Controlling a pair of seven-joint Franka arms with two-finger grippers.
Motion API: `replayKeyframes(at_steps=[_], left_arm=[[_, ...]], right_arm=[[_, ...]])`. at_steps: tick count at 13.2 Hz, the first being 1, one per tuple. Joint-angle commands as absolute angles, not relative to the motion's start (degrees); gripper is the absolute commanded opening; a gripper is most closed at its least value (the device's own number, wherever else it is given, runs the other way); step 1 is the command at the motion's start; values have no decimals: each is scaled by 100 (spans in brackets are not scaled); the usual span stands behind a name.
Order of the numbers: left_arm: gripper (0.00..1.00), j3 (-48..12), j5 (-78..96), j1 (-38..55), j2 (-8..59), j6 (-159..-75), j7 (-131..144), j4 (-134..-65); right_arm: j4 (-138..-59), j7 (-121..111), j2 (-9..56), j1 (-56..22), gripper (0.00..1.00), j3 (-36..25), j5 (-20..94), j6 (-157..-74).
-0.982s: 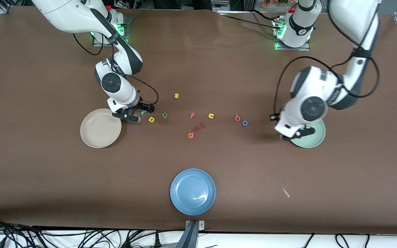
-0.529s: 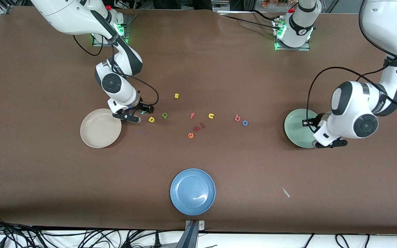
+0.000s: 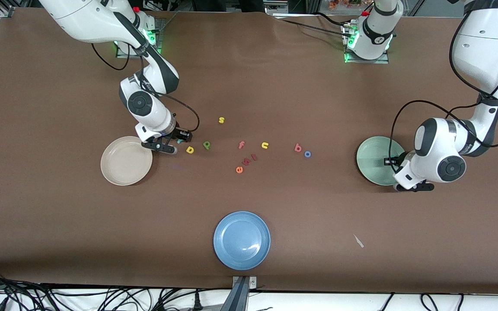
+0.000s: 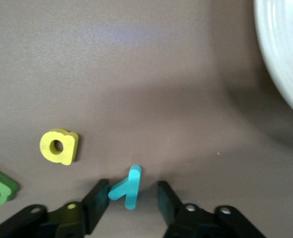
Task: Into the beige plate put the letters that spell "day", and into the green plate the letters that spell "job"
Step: 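Drop the cyan j on the green plate while the right gripper grasps cyan y, then carry the cyan y to the white plate while the left gripper reaches blue o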
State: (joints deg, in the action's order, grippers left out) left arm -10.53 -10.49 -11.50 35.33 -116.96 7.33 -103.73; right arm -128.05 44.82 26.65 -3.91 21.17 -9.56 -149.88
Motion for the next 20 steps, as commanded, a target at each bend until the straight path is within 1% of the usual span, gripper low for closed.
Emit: replayKeyframes(at_steps=[1,3,4,6,8,11,14,17,20], left_arm=[[100,-1282,-1099,-1099,3244,-11418,947,-10292],[100,-1782,-1099,-1090,3147,-11338,1972,-10144],[100,-2089,-1099,-1090,3146,-11286,2560,-10073],[100,-2590,-1099,-1064,3155,-11285,3633,-10055],[100,-2978,-994,-1037,3225,-11407,4557,-10046],[99,-3050,-782,-608,3322,-12118,5473,-10169],[95,-3032,-852,-343,3585,-12689,5940,-10326],[92,-3006,-861,-282,3691,-13235,5959,-10652],[86,-2953,-1132,-167,3858,-13359,6151,-10670]], right_arm=[[-12867,4597,2751,-378,30,2092,-1143,-15073],[-12867,4588,2751,-369,14,2101,-1143,-15073],[-12867,4562,2725,-369,12,2092,-1143,-15065],[-12850,4405,2541,-334,12,2039,-1151,-14968],[-12806,4194,2313,-203,12,2039,-1151,-14575],[-12788,3711,1917,61,12,2039,-1099,-14152],[-12788,2816,1522,447,12,2048,-1090,-13642],[-12779,1892,1459,860,12,2039,-1064,-13588],[-12779,1600,1529,1089,15,2039,-1072,-13605]])
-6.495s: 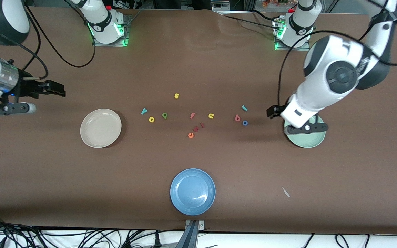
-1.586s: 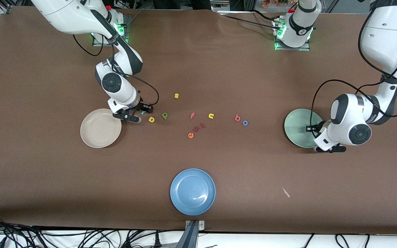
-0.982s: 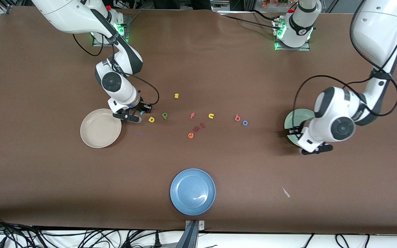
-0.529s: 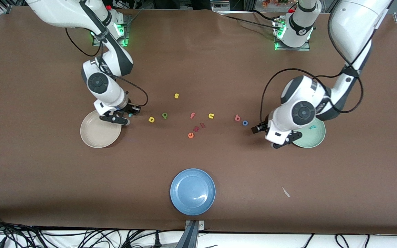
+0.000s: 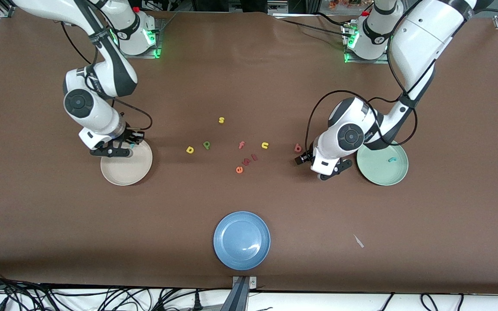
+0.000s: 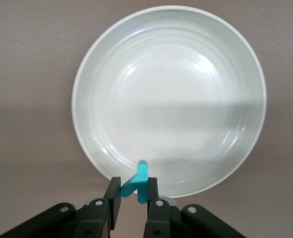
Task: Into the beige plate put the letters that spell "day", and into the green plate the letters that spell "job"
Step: 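Carry the cyan y to the white plate while the left gripper reaches blue o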
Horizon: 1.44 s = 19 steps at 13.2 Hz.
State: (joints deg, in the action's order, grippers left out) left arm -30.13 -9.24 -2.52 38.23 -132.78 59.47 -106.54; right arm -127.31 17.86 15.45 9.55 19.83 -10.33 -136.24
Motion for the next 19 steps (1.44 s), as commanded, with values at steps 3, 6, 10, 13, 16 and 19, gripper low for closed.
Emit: replayKeyframes(at_steps=[3,6,10,13,16,19], left_arm=[[83,-2962,-1616,-71,3998,-13359,6696,-10670],[73,-2962,-1670,-53,4025,-13359,6732,-10670],[55,-2962,-1713,-53,4095,-13359,6732,-10644],[55,-2953,-1749,-62,4113,-13368,6732,-10626],[45,-2944,-1767,-62,4131,-13368,6724,-10617],[29,-2927,-1854,-62,4131,-13368,6732,-10626]], right_arm=[[-12779,1608,1591,1099,42,2039,-1063,-13658],[-12771,1679,1643,1099,66,2039,-1063,-13667],[-12753,2045,1713,1090,67,2100,-1055,-13693],[-12490,2977,2003,1011,67,2513,-1063,-13693],[-12095,3812,2267,423,67,2558,-1063,-13685],[-11594,4620,2714,-42,67,2558,-1133,-13693]])
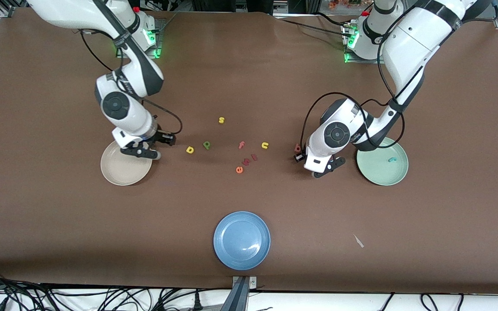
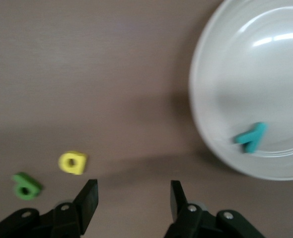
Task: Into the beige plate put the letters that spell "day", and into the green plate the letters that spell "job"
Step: 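Lift the blue o with the left gripper while the right gripper reaches letters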
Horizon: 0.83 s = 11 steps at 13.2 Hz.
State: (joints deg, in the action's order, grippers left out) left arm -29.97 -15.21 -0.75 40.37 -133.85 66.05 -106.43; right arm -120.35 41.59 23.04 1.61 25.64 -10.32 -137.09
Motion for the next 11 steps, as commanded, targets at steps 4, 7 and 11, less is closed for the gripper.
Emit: replayKeyframes(at_steps=[4,7,11], left_arm=[[6,-2918,-1872,-88,4122,-13342,6671,-10617],[0,-2935,-1863,-176,3947,-13228,6540,-10512],[0,-3137,-1671,-806,3403,-12166,5540,-10292]], right_arm=[[-11347,5044,3111,-343,67,2558,-1448,-13789],[-11399,5247,3287,-351,67,2558,-1818,-14036],[-11522,5273,3384,-352,66,2540,-1898,-14281]])
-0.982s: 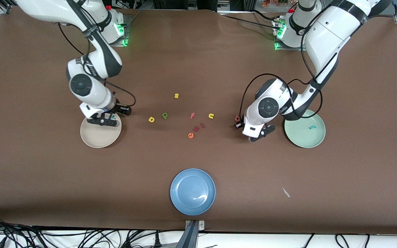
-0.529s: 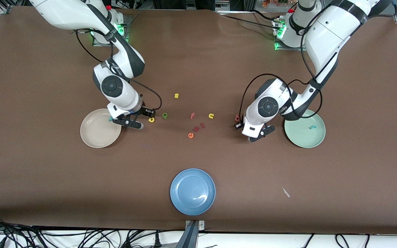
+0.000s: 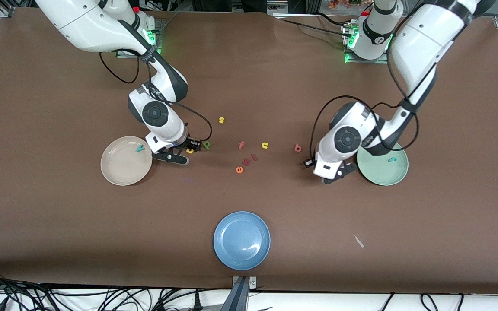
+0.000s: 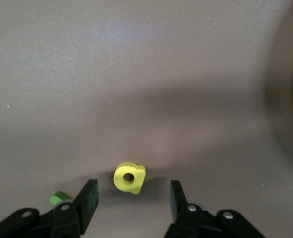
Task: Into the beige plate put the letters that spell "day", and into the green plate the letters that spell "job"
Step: 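Lift the blue o with the left gripper while the right gripper reaches letters, then drop the blue o on the green plate while the right gripper carries yellow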
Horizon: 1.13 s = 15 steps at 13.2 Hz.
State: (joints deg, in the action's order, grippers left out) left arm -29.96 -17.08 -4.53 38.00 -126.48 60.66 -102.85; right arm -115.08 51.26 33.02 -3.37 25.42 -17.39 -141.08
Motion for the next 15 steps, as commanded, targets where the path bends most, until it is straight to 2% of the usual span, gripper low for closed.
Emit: replayKeyframes(at_steps=[1,5,8,11,12,13,14,15], left_arm=[[0,-3225,-1626,-1087,3288,-12016,5111,-10292],[0,-3358,-1626,-2055,3164,-11312,3274,-10327],[4,-3322,-1932,-2547,3426,-11312,2419,-10415],[8,-3322,-2381,-2742,3682,-11347,2329,-10485],[23,-3322,-2391,-2786,3717,-11347,2329,-10485],[73,-3331,-2365,-2795,3709,-11338,2338,-10477],[99,-3340,-2321,-2795,3657,-11320,2373,-10450],[100,-3383,-2303,-2778,3621,-11303,2417,-10407]], right_arm=[[-11583,5291,3384,-352,64,2531,-1898,-14395],[-11593,5282,3384,-352,62,2522,-1907,-14405],[-11619,5282,3384,-352,41,2514,-2012,-14405],[-11619,5282,3393,-352,29,2514,-2056,-14405],[-11619,5282,3393,-352,26,2514,-2074,-14405],[-11619,5274,3384,-343,24,2514,-2074,-14397],[-11619,5247,3366,-343,24,2514,-2074,-14370],[-11619,5195,3297,-334,24,2505,-2074,-14344]])
